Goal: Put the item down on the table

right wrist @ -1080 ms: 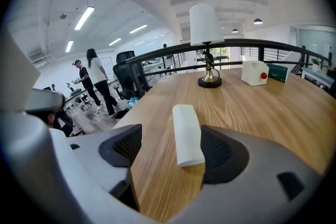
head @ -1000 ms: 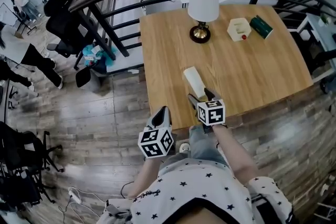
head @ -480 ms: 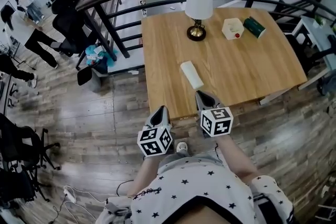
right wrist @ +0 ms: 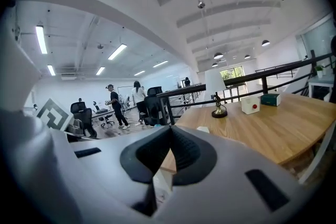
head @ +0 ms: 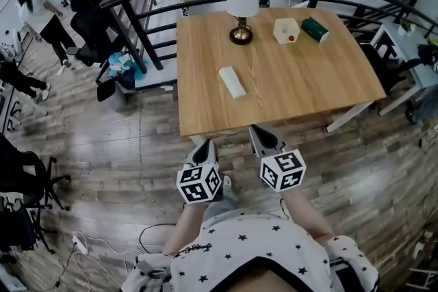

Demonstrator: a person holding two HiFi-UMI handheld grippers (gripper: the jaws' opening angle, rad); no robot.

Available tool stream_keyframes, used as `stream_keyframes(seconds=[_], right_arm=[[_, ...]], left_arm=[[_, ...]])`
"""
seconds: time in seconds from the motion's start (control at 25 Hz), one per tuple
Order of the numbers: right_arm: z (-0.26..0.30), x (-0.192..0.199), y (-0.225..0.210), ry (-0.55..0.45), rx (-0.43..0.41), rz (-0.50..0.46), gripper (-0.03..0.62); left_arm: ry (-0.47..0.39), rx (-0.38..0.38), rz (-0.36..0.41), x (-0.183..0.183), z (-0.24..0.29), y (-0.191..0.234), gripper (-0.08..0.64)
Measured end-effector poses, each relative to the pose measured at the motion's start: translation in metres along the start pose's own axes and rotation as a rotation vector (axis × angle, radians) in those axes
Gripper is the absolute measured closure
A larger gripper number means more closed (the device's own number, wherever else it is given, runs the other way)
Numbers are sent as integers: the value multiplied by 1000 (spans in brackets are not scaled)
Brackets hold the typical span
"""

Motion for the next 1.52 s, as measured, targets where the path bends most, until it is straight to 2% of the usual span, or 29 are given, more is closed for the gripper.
stream_keyframes(seconds=[0.32, 0.6, 0.92, 1.2, 1.52], right_arm=[[-82, 27, 12, -20, 16, 20, 597], [-117, 47, 25, -35, 13, 47, 597], [-130, 46, 25, -54, 36, 31, 598], [-135, 43, 34, -84, -8, 59, 598], [-135, 44, 35, -91, -5, 68, 598]], left_arm=[[5, 18, 15, 49, -48, -49, 548], [6, 24, 21, 77, -76, -68, 548], [-8, 11, 31, 81, -87, -73, 548], [-7, 15, 41, 82, -93, -75, 548], [-8, 10, 50, 84, -96, -70, 548]])
Point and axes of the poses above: the fingertips, and each gripper's own axes: z forward along the fingers, y to its left, x out of its underside, the point moved 2 cm from there along -z, backward along the fingers, and after that the axes turned 6 degrees about y, right-handed, at the moved point
